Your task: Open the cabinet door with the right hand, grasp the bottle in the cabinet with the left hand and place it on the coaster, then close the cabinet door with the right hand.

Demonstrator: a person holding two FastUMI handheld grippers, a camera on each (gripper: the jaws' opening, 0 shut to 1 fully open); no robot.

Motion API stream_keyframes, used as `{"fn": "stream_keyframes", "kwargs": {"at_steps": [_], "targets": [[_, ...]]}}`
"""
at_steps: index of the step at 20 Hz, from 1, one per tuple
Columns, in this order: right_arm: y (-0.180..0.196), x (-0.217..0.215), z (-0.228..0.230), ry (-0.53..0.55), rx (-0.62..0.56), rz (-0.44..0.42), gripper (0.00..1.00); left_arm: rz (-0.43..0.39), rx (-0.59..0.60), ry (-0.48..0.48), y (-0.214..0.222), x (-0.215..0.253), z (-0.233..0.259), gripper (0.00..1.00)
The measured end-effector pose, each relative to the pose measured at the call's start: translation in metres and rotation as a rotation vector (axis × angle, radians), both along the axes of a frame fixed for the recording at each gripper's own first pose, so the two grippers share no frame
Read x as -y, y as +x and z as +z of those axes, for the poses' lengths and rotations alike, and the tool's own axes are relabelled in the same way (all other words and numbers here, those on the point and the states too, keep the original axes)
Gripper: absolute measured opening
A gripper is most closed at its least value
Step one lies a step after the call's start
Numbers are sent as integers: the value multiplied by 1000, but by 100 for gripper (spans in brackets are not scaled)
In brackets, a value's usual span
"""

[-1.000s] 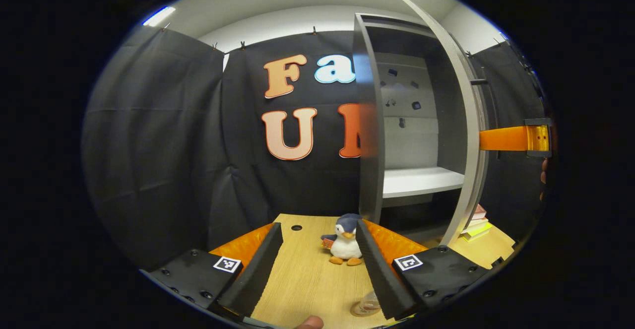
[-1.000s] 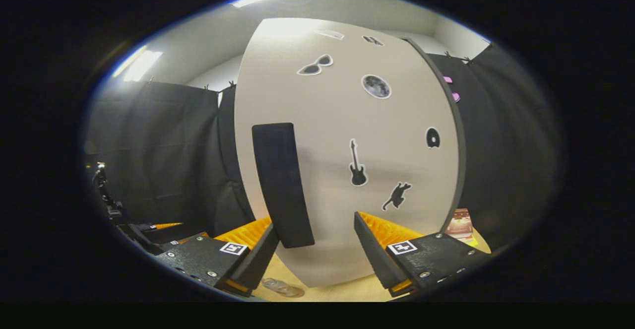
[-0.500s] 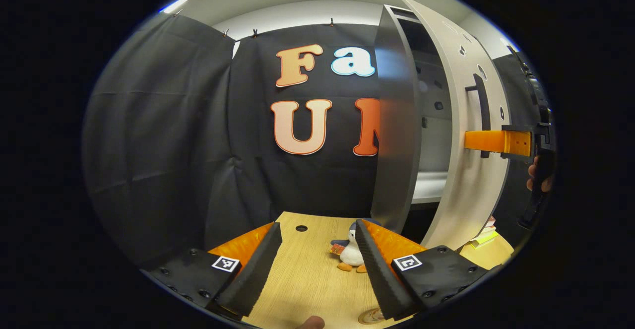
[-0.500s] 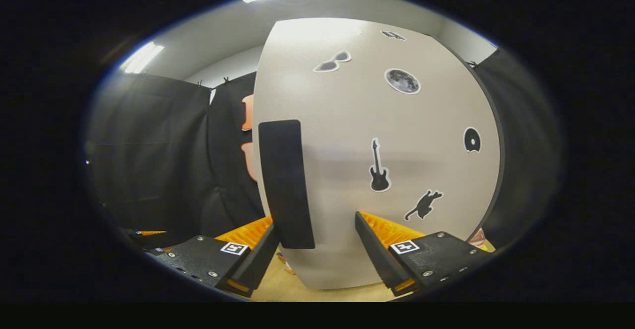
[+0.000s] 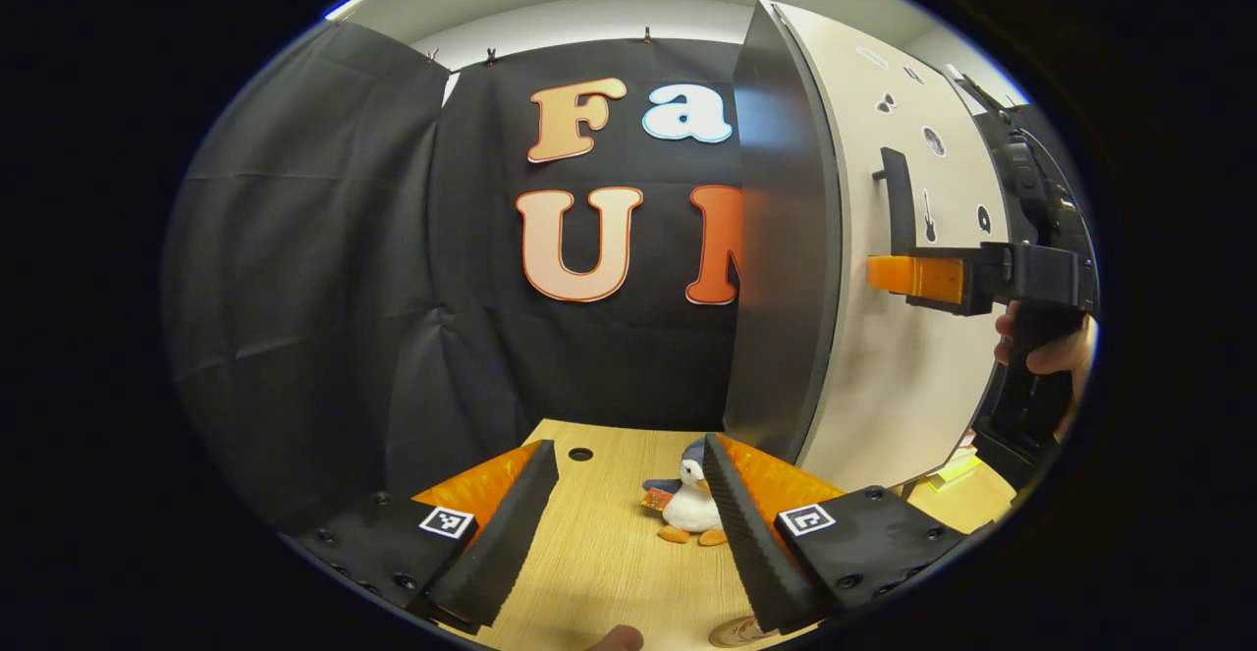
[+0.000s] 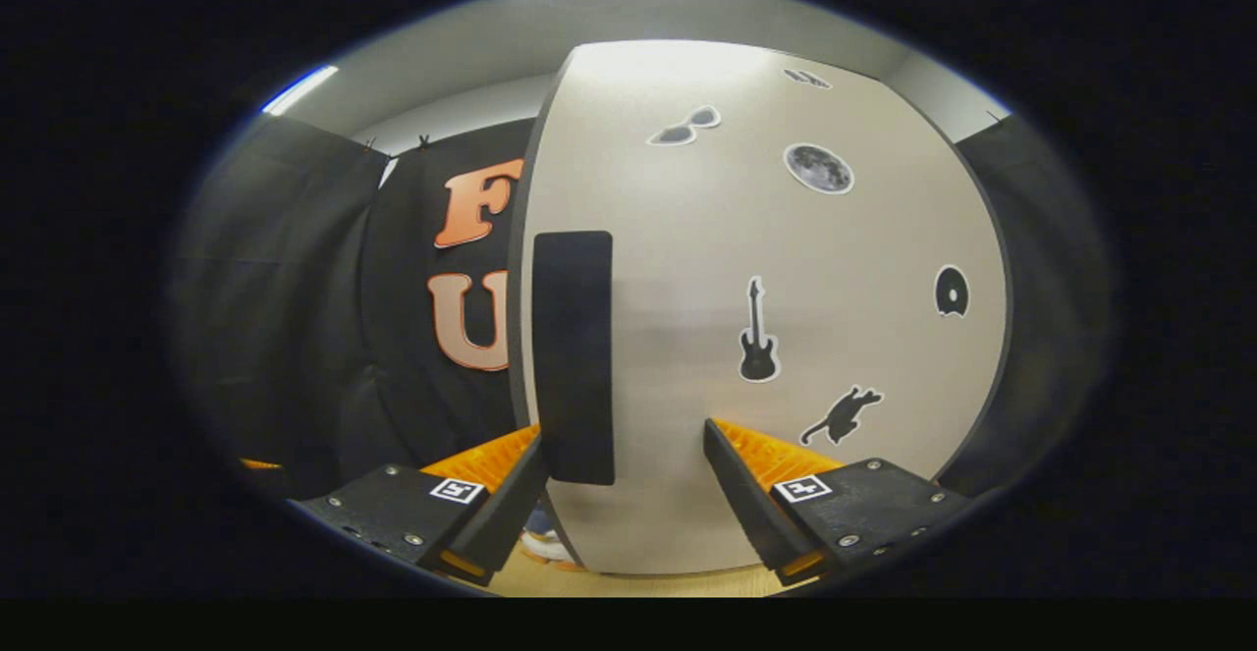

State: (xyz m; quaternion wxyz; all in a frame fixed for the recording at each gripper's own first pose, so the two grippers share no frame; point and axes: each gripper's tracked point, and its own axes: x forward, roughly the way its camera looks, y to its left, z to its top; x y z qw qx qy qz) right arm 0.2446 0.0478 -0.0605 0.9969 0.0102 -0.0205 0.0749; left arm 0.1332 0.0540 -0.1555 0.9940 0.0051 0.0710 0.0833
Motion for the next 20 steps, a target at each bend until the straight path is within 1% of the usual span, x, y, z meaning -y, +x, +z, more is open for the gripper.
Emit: {"fn": "stream_keyframes", "kwargs": {"at_steps": [2,7,8,10,11,15,20], "targets": [[3,0,0,5,-2,-5,93,-4,-2,-5,0,1,-1,97],[4,0,0,14,3,-8,93,-8,3,-7,-6,7,2,97],[3,0,-1,21,-5,-2,93,-9,5,-8,-9,10,5,99],[-6,-3,0,57,-35,31,93,-13,5,-9,-13,15,8,97],[-13,-6,5,68,-26,48,93,-16,10,-9,-16,18,12,97],[-64,-1,17,41,5,73,93,-24,22,-3,-31,33,27,97],[-144,27,20,23,6,57,93,-43,48,13,-64,61,52,97]]}}
